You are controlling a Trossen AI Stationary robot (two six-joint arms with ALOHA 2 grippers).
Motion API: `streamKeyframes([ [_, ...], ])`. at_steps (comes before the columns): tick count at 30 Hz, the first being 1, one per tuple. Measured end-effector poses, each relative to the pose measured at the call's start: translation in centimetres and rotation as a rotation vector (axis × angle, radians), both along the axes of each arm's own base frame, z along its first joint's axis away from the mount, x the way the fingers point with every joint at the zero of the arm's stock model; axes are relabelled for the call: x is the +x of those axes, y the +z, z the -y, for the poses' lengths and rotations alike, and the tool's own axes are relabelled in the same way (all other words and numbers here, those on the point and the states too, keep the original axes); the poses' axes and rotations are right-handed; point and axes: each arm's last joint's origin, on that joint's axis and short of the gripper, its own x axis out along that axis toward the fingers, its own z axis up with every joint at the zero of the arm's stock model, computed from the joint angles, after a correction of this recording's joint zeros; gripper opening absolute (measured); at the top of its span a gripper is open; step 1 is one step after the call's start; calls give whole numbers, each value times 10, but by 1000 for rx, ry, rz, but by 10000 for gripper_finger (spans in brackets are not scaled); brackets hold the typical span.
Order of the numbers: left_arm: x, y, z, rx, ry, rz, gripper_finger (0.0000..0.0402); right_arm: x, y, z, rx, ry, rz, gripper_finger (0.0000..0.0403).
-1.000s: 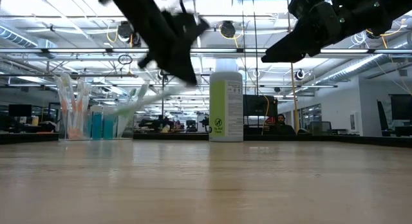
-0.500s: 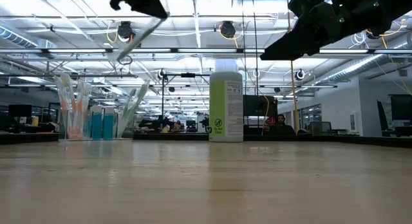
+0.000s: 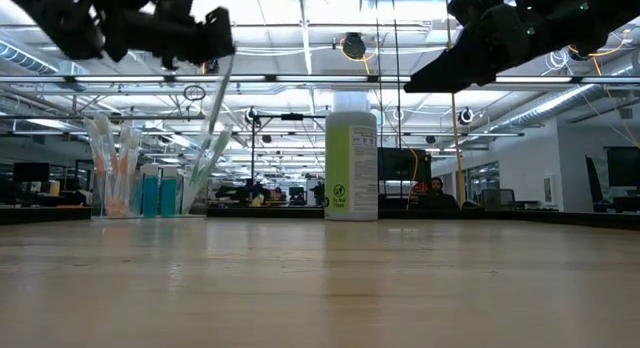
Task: Pick & Place toothbrushing station
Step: Put the green toothbrush into the right section of the transparent organizer
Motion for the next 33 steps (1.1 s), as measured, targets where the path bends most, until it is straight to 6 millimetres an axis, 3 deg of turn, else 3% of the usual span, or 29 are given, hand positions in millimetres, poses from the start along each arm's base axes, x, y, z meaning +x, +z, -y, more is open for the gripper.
streamKeyframes([
  [7, -34, -29, -31, -79, 170, 108, 2, 0, 1, 0, -18, 4, 13, 254],
  [14, -48, -36, -47, -106, 239, 109, 3, 0, 2, 5, -21, -17, 16, 254],
  [33, -36, -82, -75, -269, 251, 58, 3, 0, 2, 7, -28, -26, 21, 254],
])
